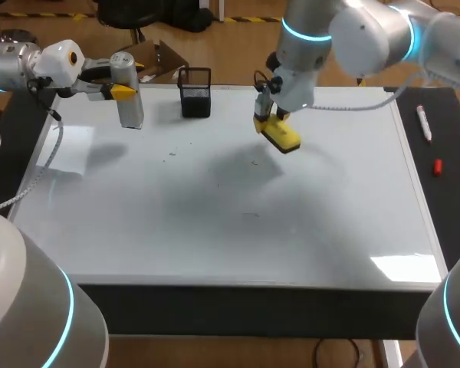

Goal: Pick up the inspection probe, press it on each red-marked spot on the whiteboard one by one, put down the probe, pick up the eraser, and wipe off all the red marks.

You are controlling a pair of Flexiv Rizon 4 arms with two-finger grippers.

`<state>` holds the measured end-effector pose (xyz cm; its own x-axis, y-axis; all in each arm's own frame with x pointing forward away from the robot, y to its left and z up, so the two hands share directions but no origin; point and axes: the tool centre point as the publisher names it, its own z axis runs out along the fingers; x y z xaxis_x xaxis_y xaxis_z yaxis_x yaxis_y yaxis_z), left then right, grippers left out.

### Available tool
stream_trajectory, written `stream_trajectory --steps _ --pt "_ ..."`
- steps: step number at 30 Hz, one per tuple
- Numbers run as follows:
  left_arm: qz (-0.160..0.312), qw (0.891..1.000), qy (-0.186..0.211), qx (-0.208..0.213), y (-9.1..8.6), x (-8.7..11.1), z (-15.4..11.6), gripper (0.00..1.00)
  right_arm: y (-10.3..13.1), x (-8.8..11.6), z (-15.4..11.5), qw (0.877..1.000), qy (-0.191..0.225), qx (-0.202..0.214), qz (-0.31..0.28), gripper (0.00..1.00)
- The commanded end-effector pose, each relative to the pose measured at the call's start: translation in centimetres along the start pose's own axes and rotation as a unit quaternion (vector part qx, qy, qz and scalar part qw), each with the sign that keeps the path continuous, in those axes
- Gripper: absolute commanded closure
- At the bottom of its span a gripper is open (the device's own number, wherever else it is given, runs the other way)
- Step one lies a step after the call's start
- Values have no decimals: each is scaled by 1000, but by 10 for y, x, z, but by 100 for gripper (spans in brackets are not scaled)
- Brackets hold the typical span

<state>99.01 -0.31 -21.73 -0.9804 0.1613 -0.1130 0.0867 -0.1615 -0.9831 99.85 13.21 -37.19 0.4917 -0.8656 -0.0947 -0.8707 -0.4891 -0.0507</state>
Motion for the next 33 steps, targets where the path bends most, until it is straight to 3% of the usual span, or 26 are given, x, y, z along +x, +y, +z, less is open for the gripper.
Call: stream_trajectory --steps 1,9,19,33 --pt "0 1000 -2 -3 -3 2 1 100 -37 3 5 998 -4 -61 20 100" --pt "0 1000 -2 -3 -3 2 1 100 -71 3 11 996 -21 -42 82 100" --pt "0 1000 -2 -3 -3 2 1 100 -100 10 21 988 -14 -52 142 100" --pt "0 1000 -2 -3 -3 2 1 100 -115 10 41 977 -16 -46 207 100"
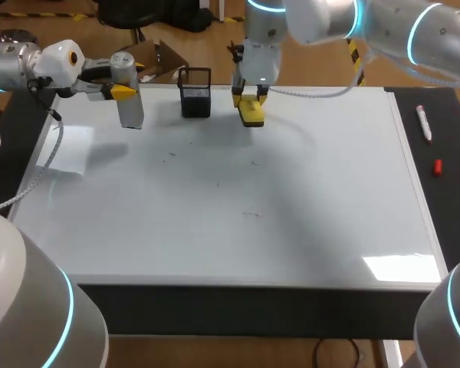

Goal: Pick up the inspection probe, press it on each red-marked spot on the whiteboard one by one, put down the probe, pick up the eraser, and wipe off all the red marks.

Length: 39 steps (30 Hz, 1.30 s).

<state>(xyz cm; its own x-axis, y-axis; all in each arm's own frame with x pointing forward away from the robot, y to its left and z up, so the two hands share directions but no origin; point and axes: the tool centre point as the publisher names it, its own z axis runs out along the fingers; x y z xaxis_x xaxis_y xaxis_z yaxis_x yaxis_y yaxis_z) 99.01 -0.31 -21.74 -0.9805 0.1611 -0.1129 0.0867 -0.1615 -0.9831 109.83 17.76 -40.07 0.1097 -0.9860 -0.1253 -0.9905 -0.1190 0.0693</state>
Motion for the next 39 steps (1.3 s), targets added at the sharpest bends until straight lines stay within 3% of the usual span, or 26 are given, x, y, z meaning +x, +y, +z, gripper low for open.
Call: stream_trajectory --steps 1,21,23,24,33,39 --pt "1 1000 -2 -2 -3 2 1 100 -7 -6 9 1000 3 -8 13 100" --pt "1 1000 -2 -2 -3 2 1 100 -9 2 16 998 42 30 43 100" --pt "1 1000 -2 -2 -3 2 1 100 -8 3 16 998 40 31 44 53" --pt "1 1000 -2 -2 -3 2 1 100 -7 3 15 998 41 32 45 2" --pt "1 1000 -2 -2 -3 2 1 100 -2 2 1 997 40 56 33 0" --pt "1 1000 -2 -2 -3 2 1 100 38 -8 -6 997 20 78 -12 0"
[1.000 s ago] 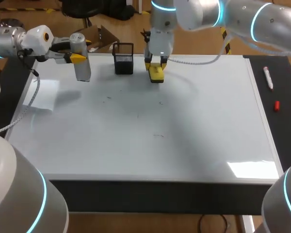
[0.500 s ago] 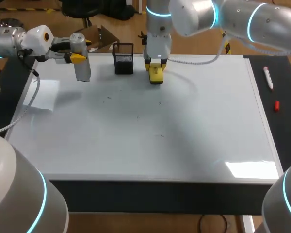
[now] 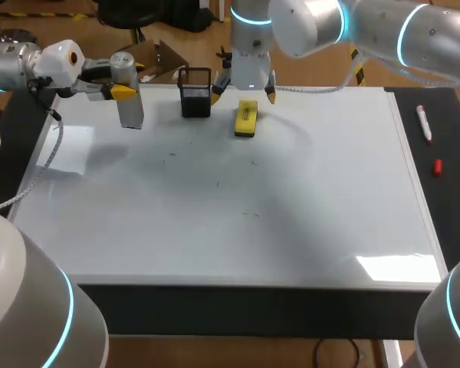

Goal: Pick up the inspection probe, press it on each red-marked spot on the whiteboard one by one, put down the probe, pick up the eraser, and wipe off all the red marks.

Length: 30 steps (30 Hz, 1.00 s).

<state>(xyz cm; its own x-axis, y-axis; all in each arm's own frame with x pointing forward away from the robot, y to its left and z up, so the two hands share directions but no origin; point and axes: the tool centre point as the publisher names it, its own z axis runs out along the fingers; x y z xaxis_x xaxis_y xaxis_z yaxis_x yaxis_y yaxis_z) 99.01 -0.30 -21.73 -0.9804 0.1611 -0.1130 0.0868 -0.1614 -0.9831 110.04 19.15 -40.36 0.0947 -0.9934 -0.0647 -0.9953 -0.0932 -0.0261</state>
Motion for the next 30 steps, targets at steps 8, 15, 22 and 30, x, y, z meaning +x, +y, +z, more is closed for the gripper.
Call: stream_trajectory --steps 8,15,22,30 --pt "0 1000 -2 -2 -3 2 1 100 136 11 -2 995 -69 46 -58 0" --pt "0 1000 -2 -2 -3 2 1 100 204 19 5 992 -88 44 -78 0" --pt "0 1000 -2 -2 -3 2 1 100 254 44 -13 992 -75 46 -91 0" --pt "0 1000 -2 -2 -3 2 1 100 288 78 -52 983 -79 147 -79 0"
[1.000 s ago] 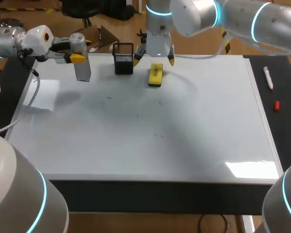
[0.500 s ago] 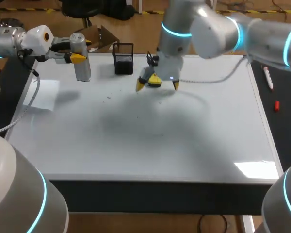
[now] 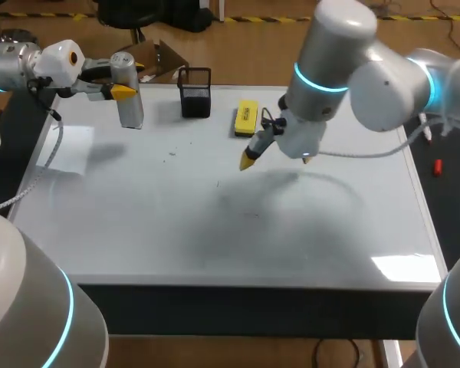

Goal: Pick up the inspection probe, press it on each red-marked spot on the whiteboard one by one, put down the probe, pick up the eraser, and wipe off all the red marks.

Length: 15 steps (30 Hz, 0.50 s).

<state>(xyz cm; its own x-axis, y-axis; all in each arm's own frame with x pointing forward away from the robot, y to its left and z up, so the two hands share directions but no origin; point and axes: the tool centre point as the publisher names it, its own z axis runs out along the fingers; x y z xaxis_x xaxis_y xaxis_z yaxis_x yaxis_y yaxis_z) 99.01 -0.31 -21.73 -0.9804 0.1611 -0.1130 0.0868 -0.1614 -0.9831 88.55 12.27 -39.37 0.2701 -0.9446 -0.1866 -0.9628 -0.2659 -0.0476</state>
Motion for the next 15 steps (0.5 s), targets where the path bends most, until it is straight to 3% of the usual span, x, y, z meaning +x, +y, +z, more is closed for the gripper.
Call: stream_trajectory --steps 1,9,15 --pt "0 1000 -2 -2 -3 2 1 100 75 18 -39 987 -10 163 -5 0" --pt "0 1000 -2 -2 -3 2 1 100 83 45 -68 959 -35 282 -5 0" --pt "0 1000 -2 -2 -3 2 1 100 71 54 -81 934 -57 352 -33 0"
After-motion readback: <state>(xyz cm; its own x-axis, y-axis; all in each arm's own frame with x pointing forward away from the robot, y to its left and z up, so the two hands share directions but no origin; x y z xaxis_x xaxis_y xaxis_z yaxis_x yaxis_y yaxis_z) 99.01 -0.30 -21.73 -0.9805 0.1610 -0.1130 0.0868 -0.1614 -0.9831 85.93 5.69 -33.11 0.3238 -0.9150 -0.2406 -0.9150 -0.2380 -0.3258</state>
